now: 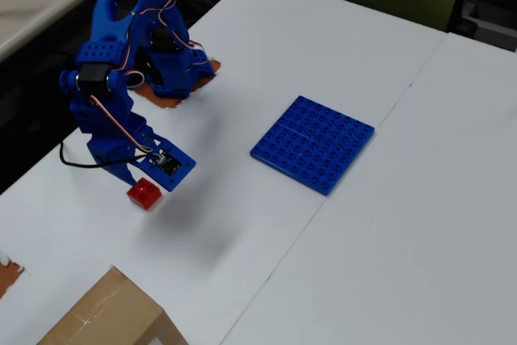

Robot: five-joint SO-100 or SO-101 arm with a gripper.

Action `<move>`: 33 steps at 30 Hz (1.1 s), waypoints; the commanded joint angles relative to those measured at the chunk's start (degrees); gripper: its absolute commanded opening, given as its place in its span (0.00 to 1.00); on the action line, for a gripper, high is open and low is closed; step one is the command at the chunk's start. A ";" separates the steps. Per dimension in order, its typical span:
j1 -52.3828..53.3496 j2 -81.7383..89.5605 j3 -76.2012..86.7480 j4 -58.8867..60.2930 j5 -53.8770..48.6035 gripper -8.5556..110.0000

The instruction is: Pick up the 2x2 red block and go up the 8x8 blue block.

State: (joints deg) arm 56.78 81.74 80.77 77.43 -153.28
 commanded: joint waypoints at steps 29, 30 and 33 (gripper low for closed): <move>3.34 -6.42 -3.16 -6.59 -5.10 0.30; 3.25 -6.50 -3.16 -6.59 -5.01 0.30; 3.16 -6.86 -3.16 -6.59 -4.75 0.30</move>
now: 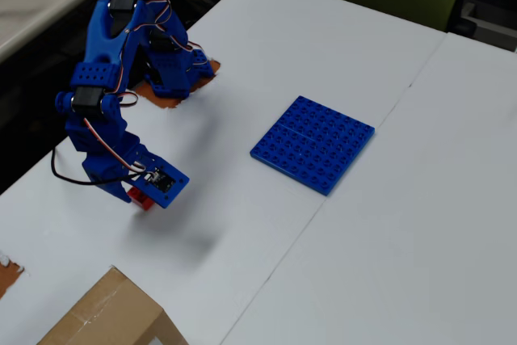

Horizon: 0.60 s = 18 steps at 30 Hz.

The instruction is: Pick up the 2x2 red block and go up the 8x8 blue block.

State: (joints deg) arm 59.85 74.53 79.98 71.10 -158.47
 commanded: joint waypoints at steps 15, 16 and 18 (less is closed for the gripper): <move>-2.02 -1.14 -2.46 -0.09 5.19 0.26; -2.20 -1.23 -2.46 -0.09 5.36 0.26; -2.29 -1.32 -2.46 -0.09 5.36 0.26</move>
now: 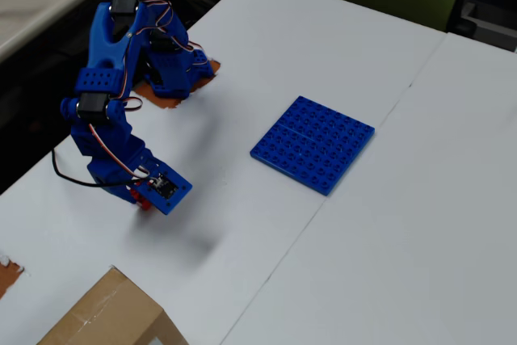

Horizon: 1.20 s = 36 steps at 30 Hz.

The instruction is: Pick up the 2x2 red block and go up the 8x8 blue block.

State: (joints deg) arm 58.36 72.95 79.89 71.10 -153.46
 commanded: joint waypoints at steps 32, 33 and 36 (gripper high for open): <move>0.35 -0.44 -0.79 -1.14 -2.55 0.11; 0.44 -0.44 -0.79 -1.14 -2.72 0.09; 0.53 -0.26 -0.79 -1.23 -3.69 0.08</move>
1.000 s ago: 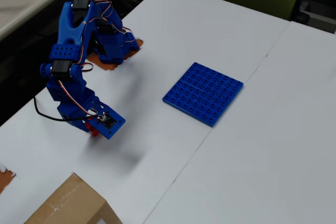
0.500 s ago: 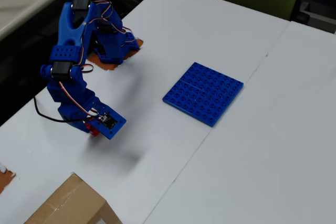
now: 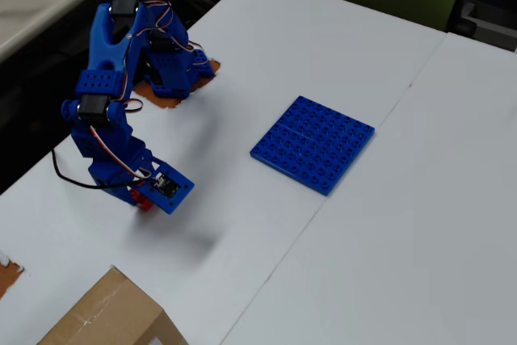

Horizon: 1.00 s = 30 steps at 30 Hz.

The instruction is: Pick up the 2x2 red block and go up the 8x8 blue block.

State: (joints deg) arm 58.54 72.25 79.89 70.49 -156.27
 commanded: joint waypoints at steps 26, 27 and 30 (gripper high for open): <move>-18.19 19.16 -9.58 16.52 1.67 0.08; -19.42 19.86 -9.58 16.52 2.29 0.08; -23.12 21.71 -9.58 16.52 3.43 0.08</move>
State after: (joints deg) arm 38.67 89.82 73.39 86.84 -153.46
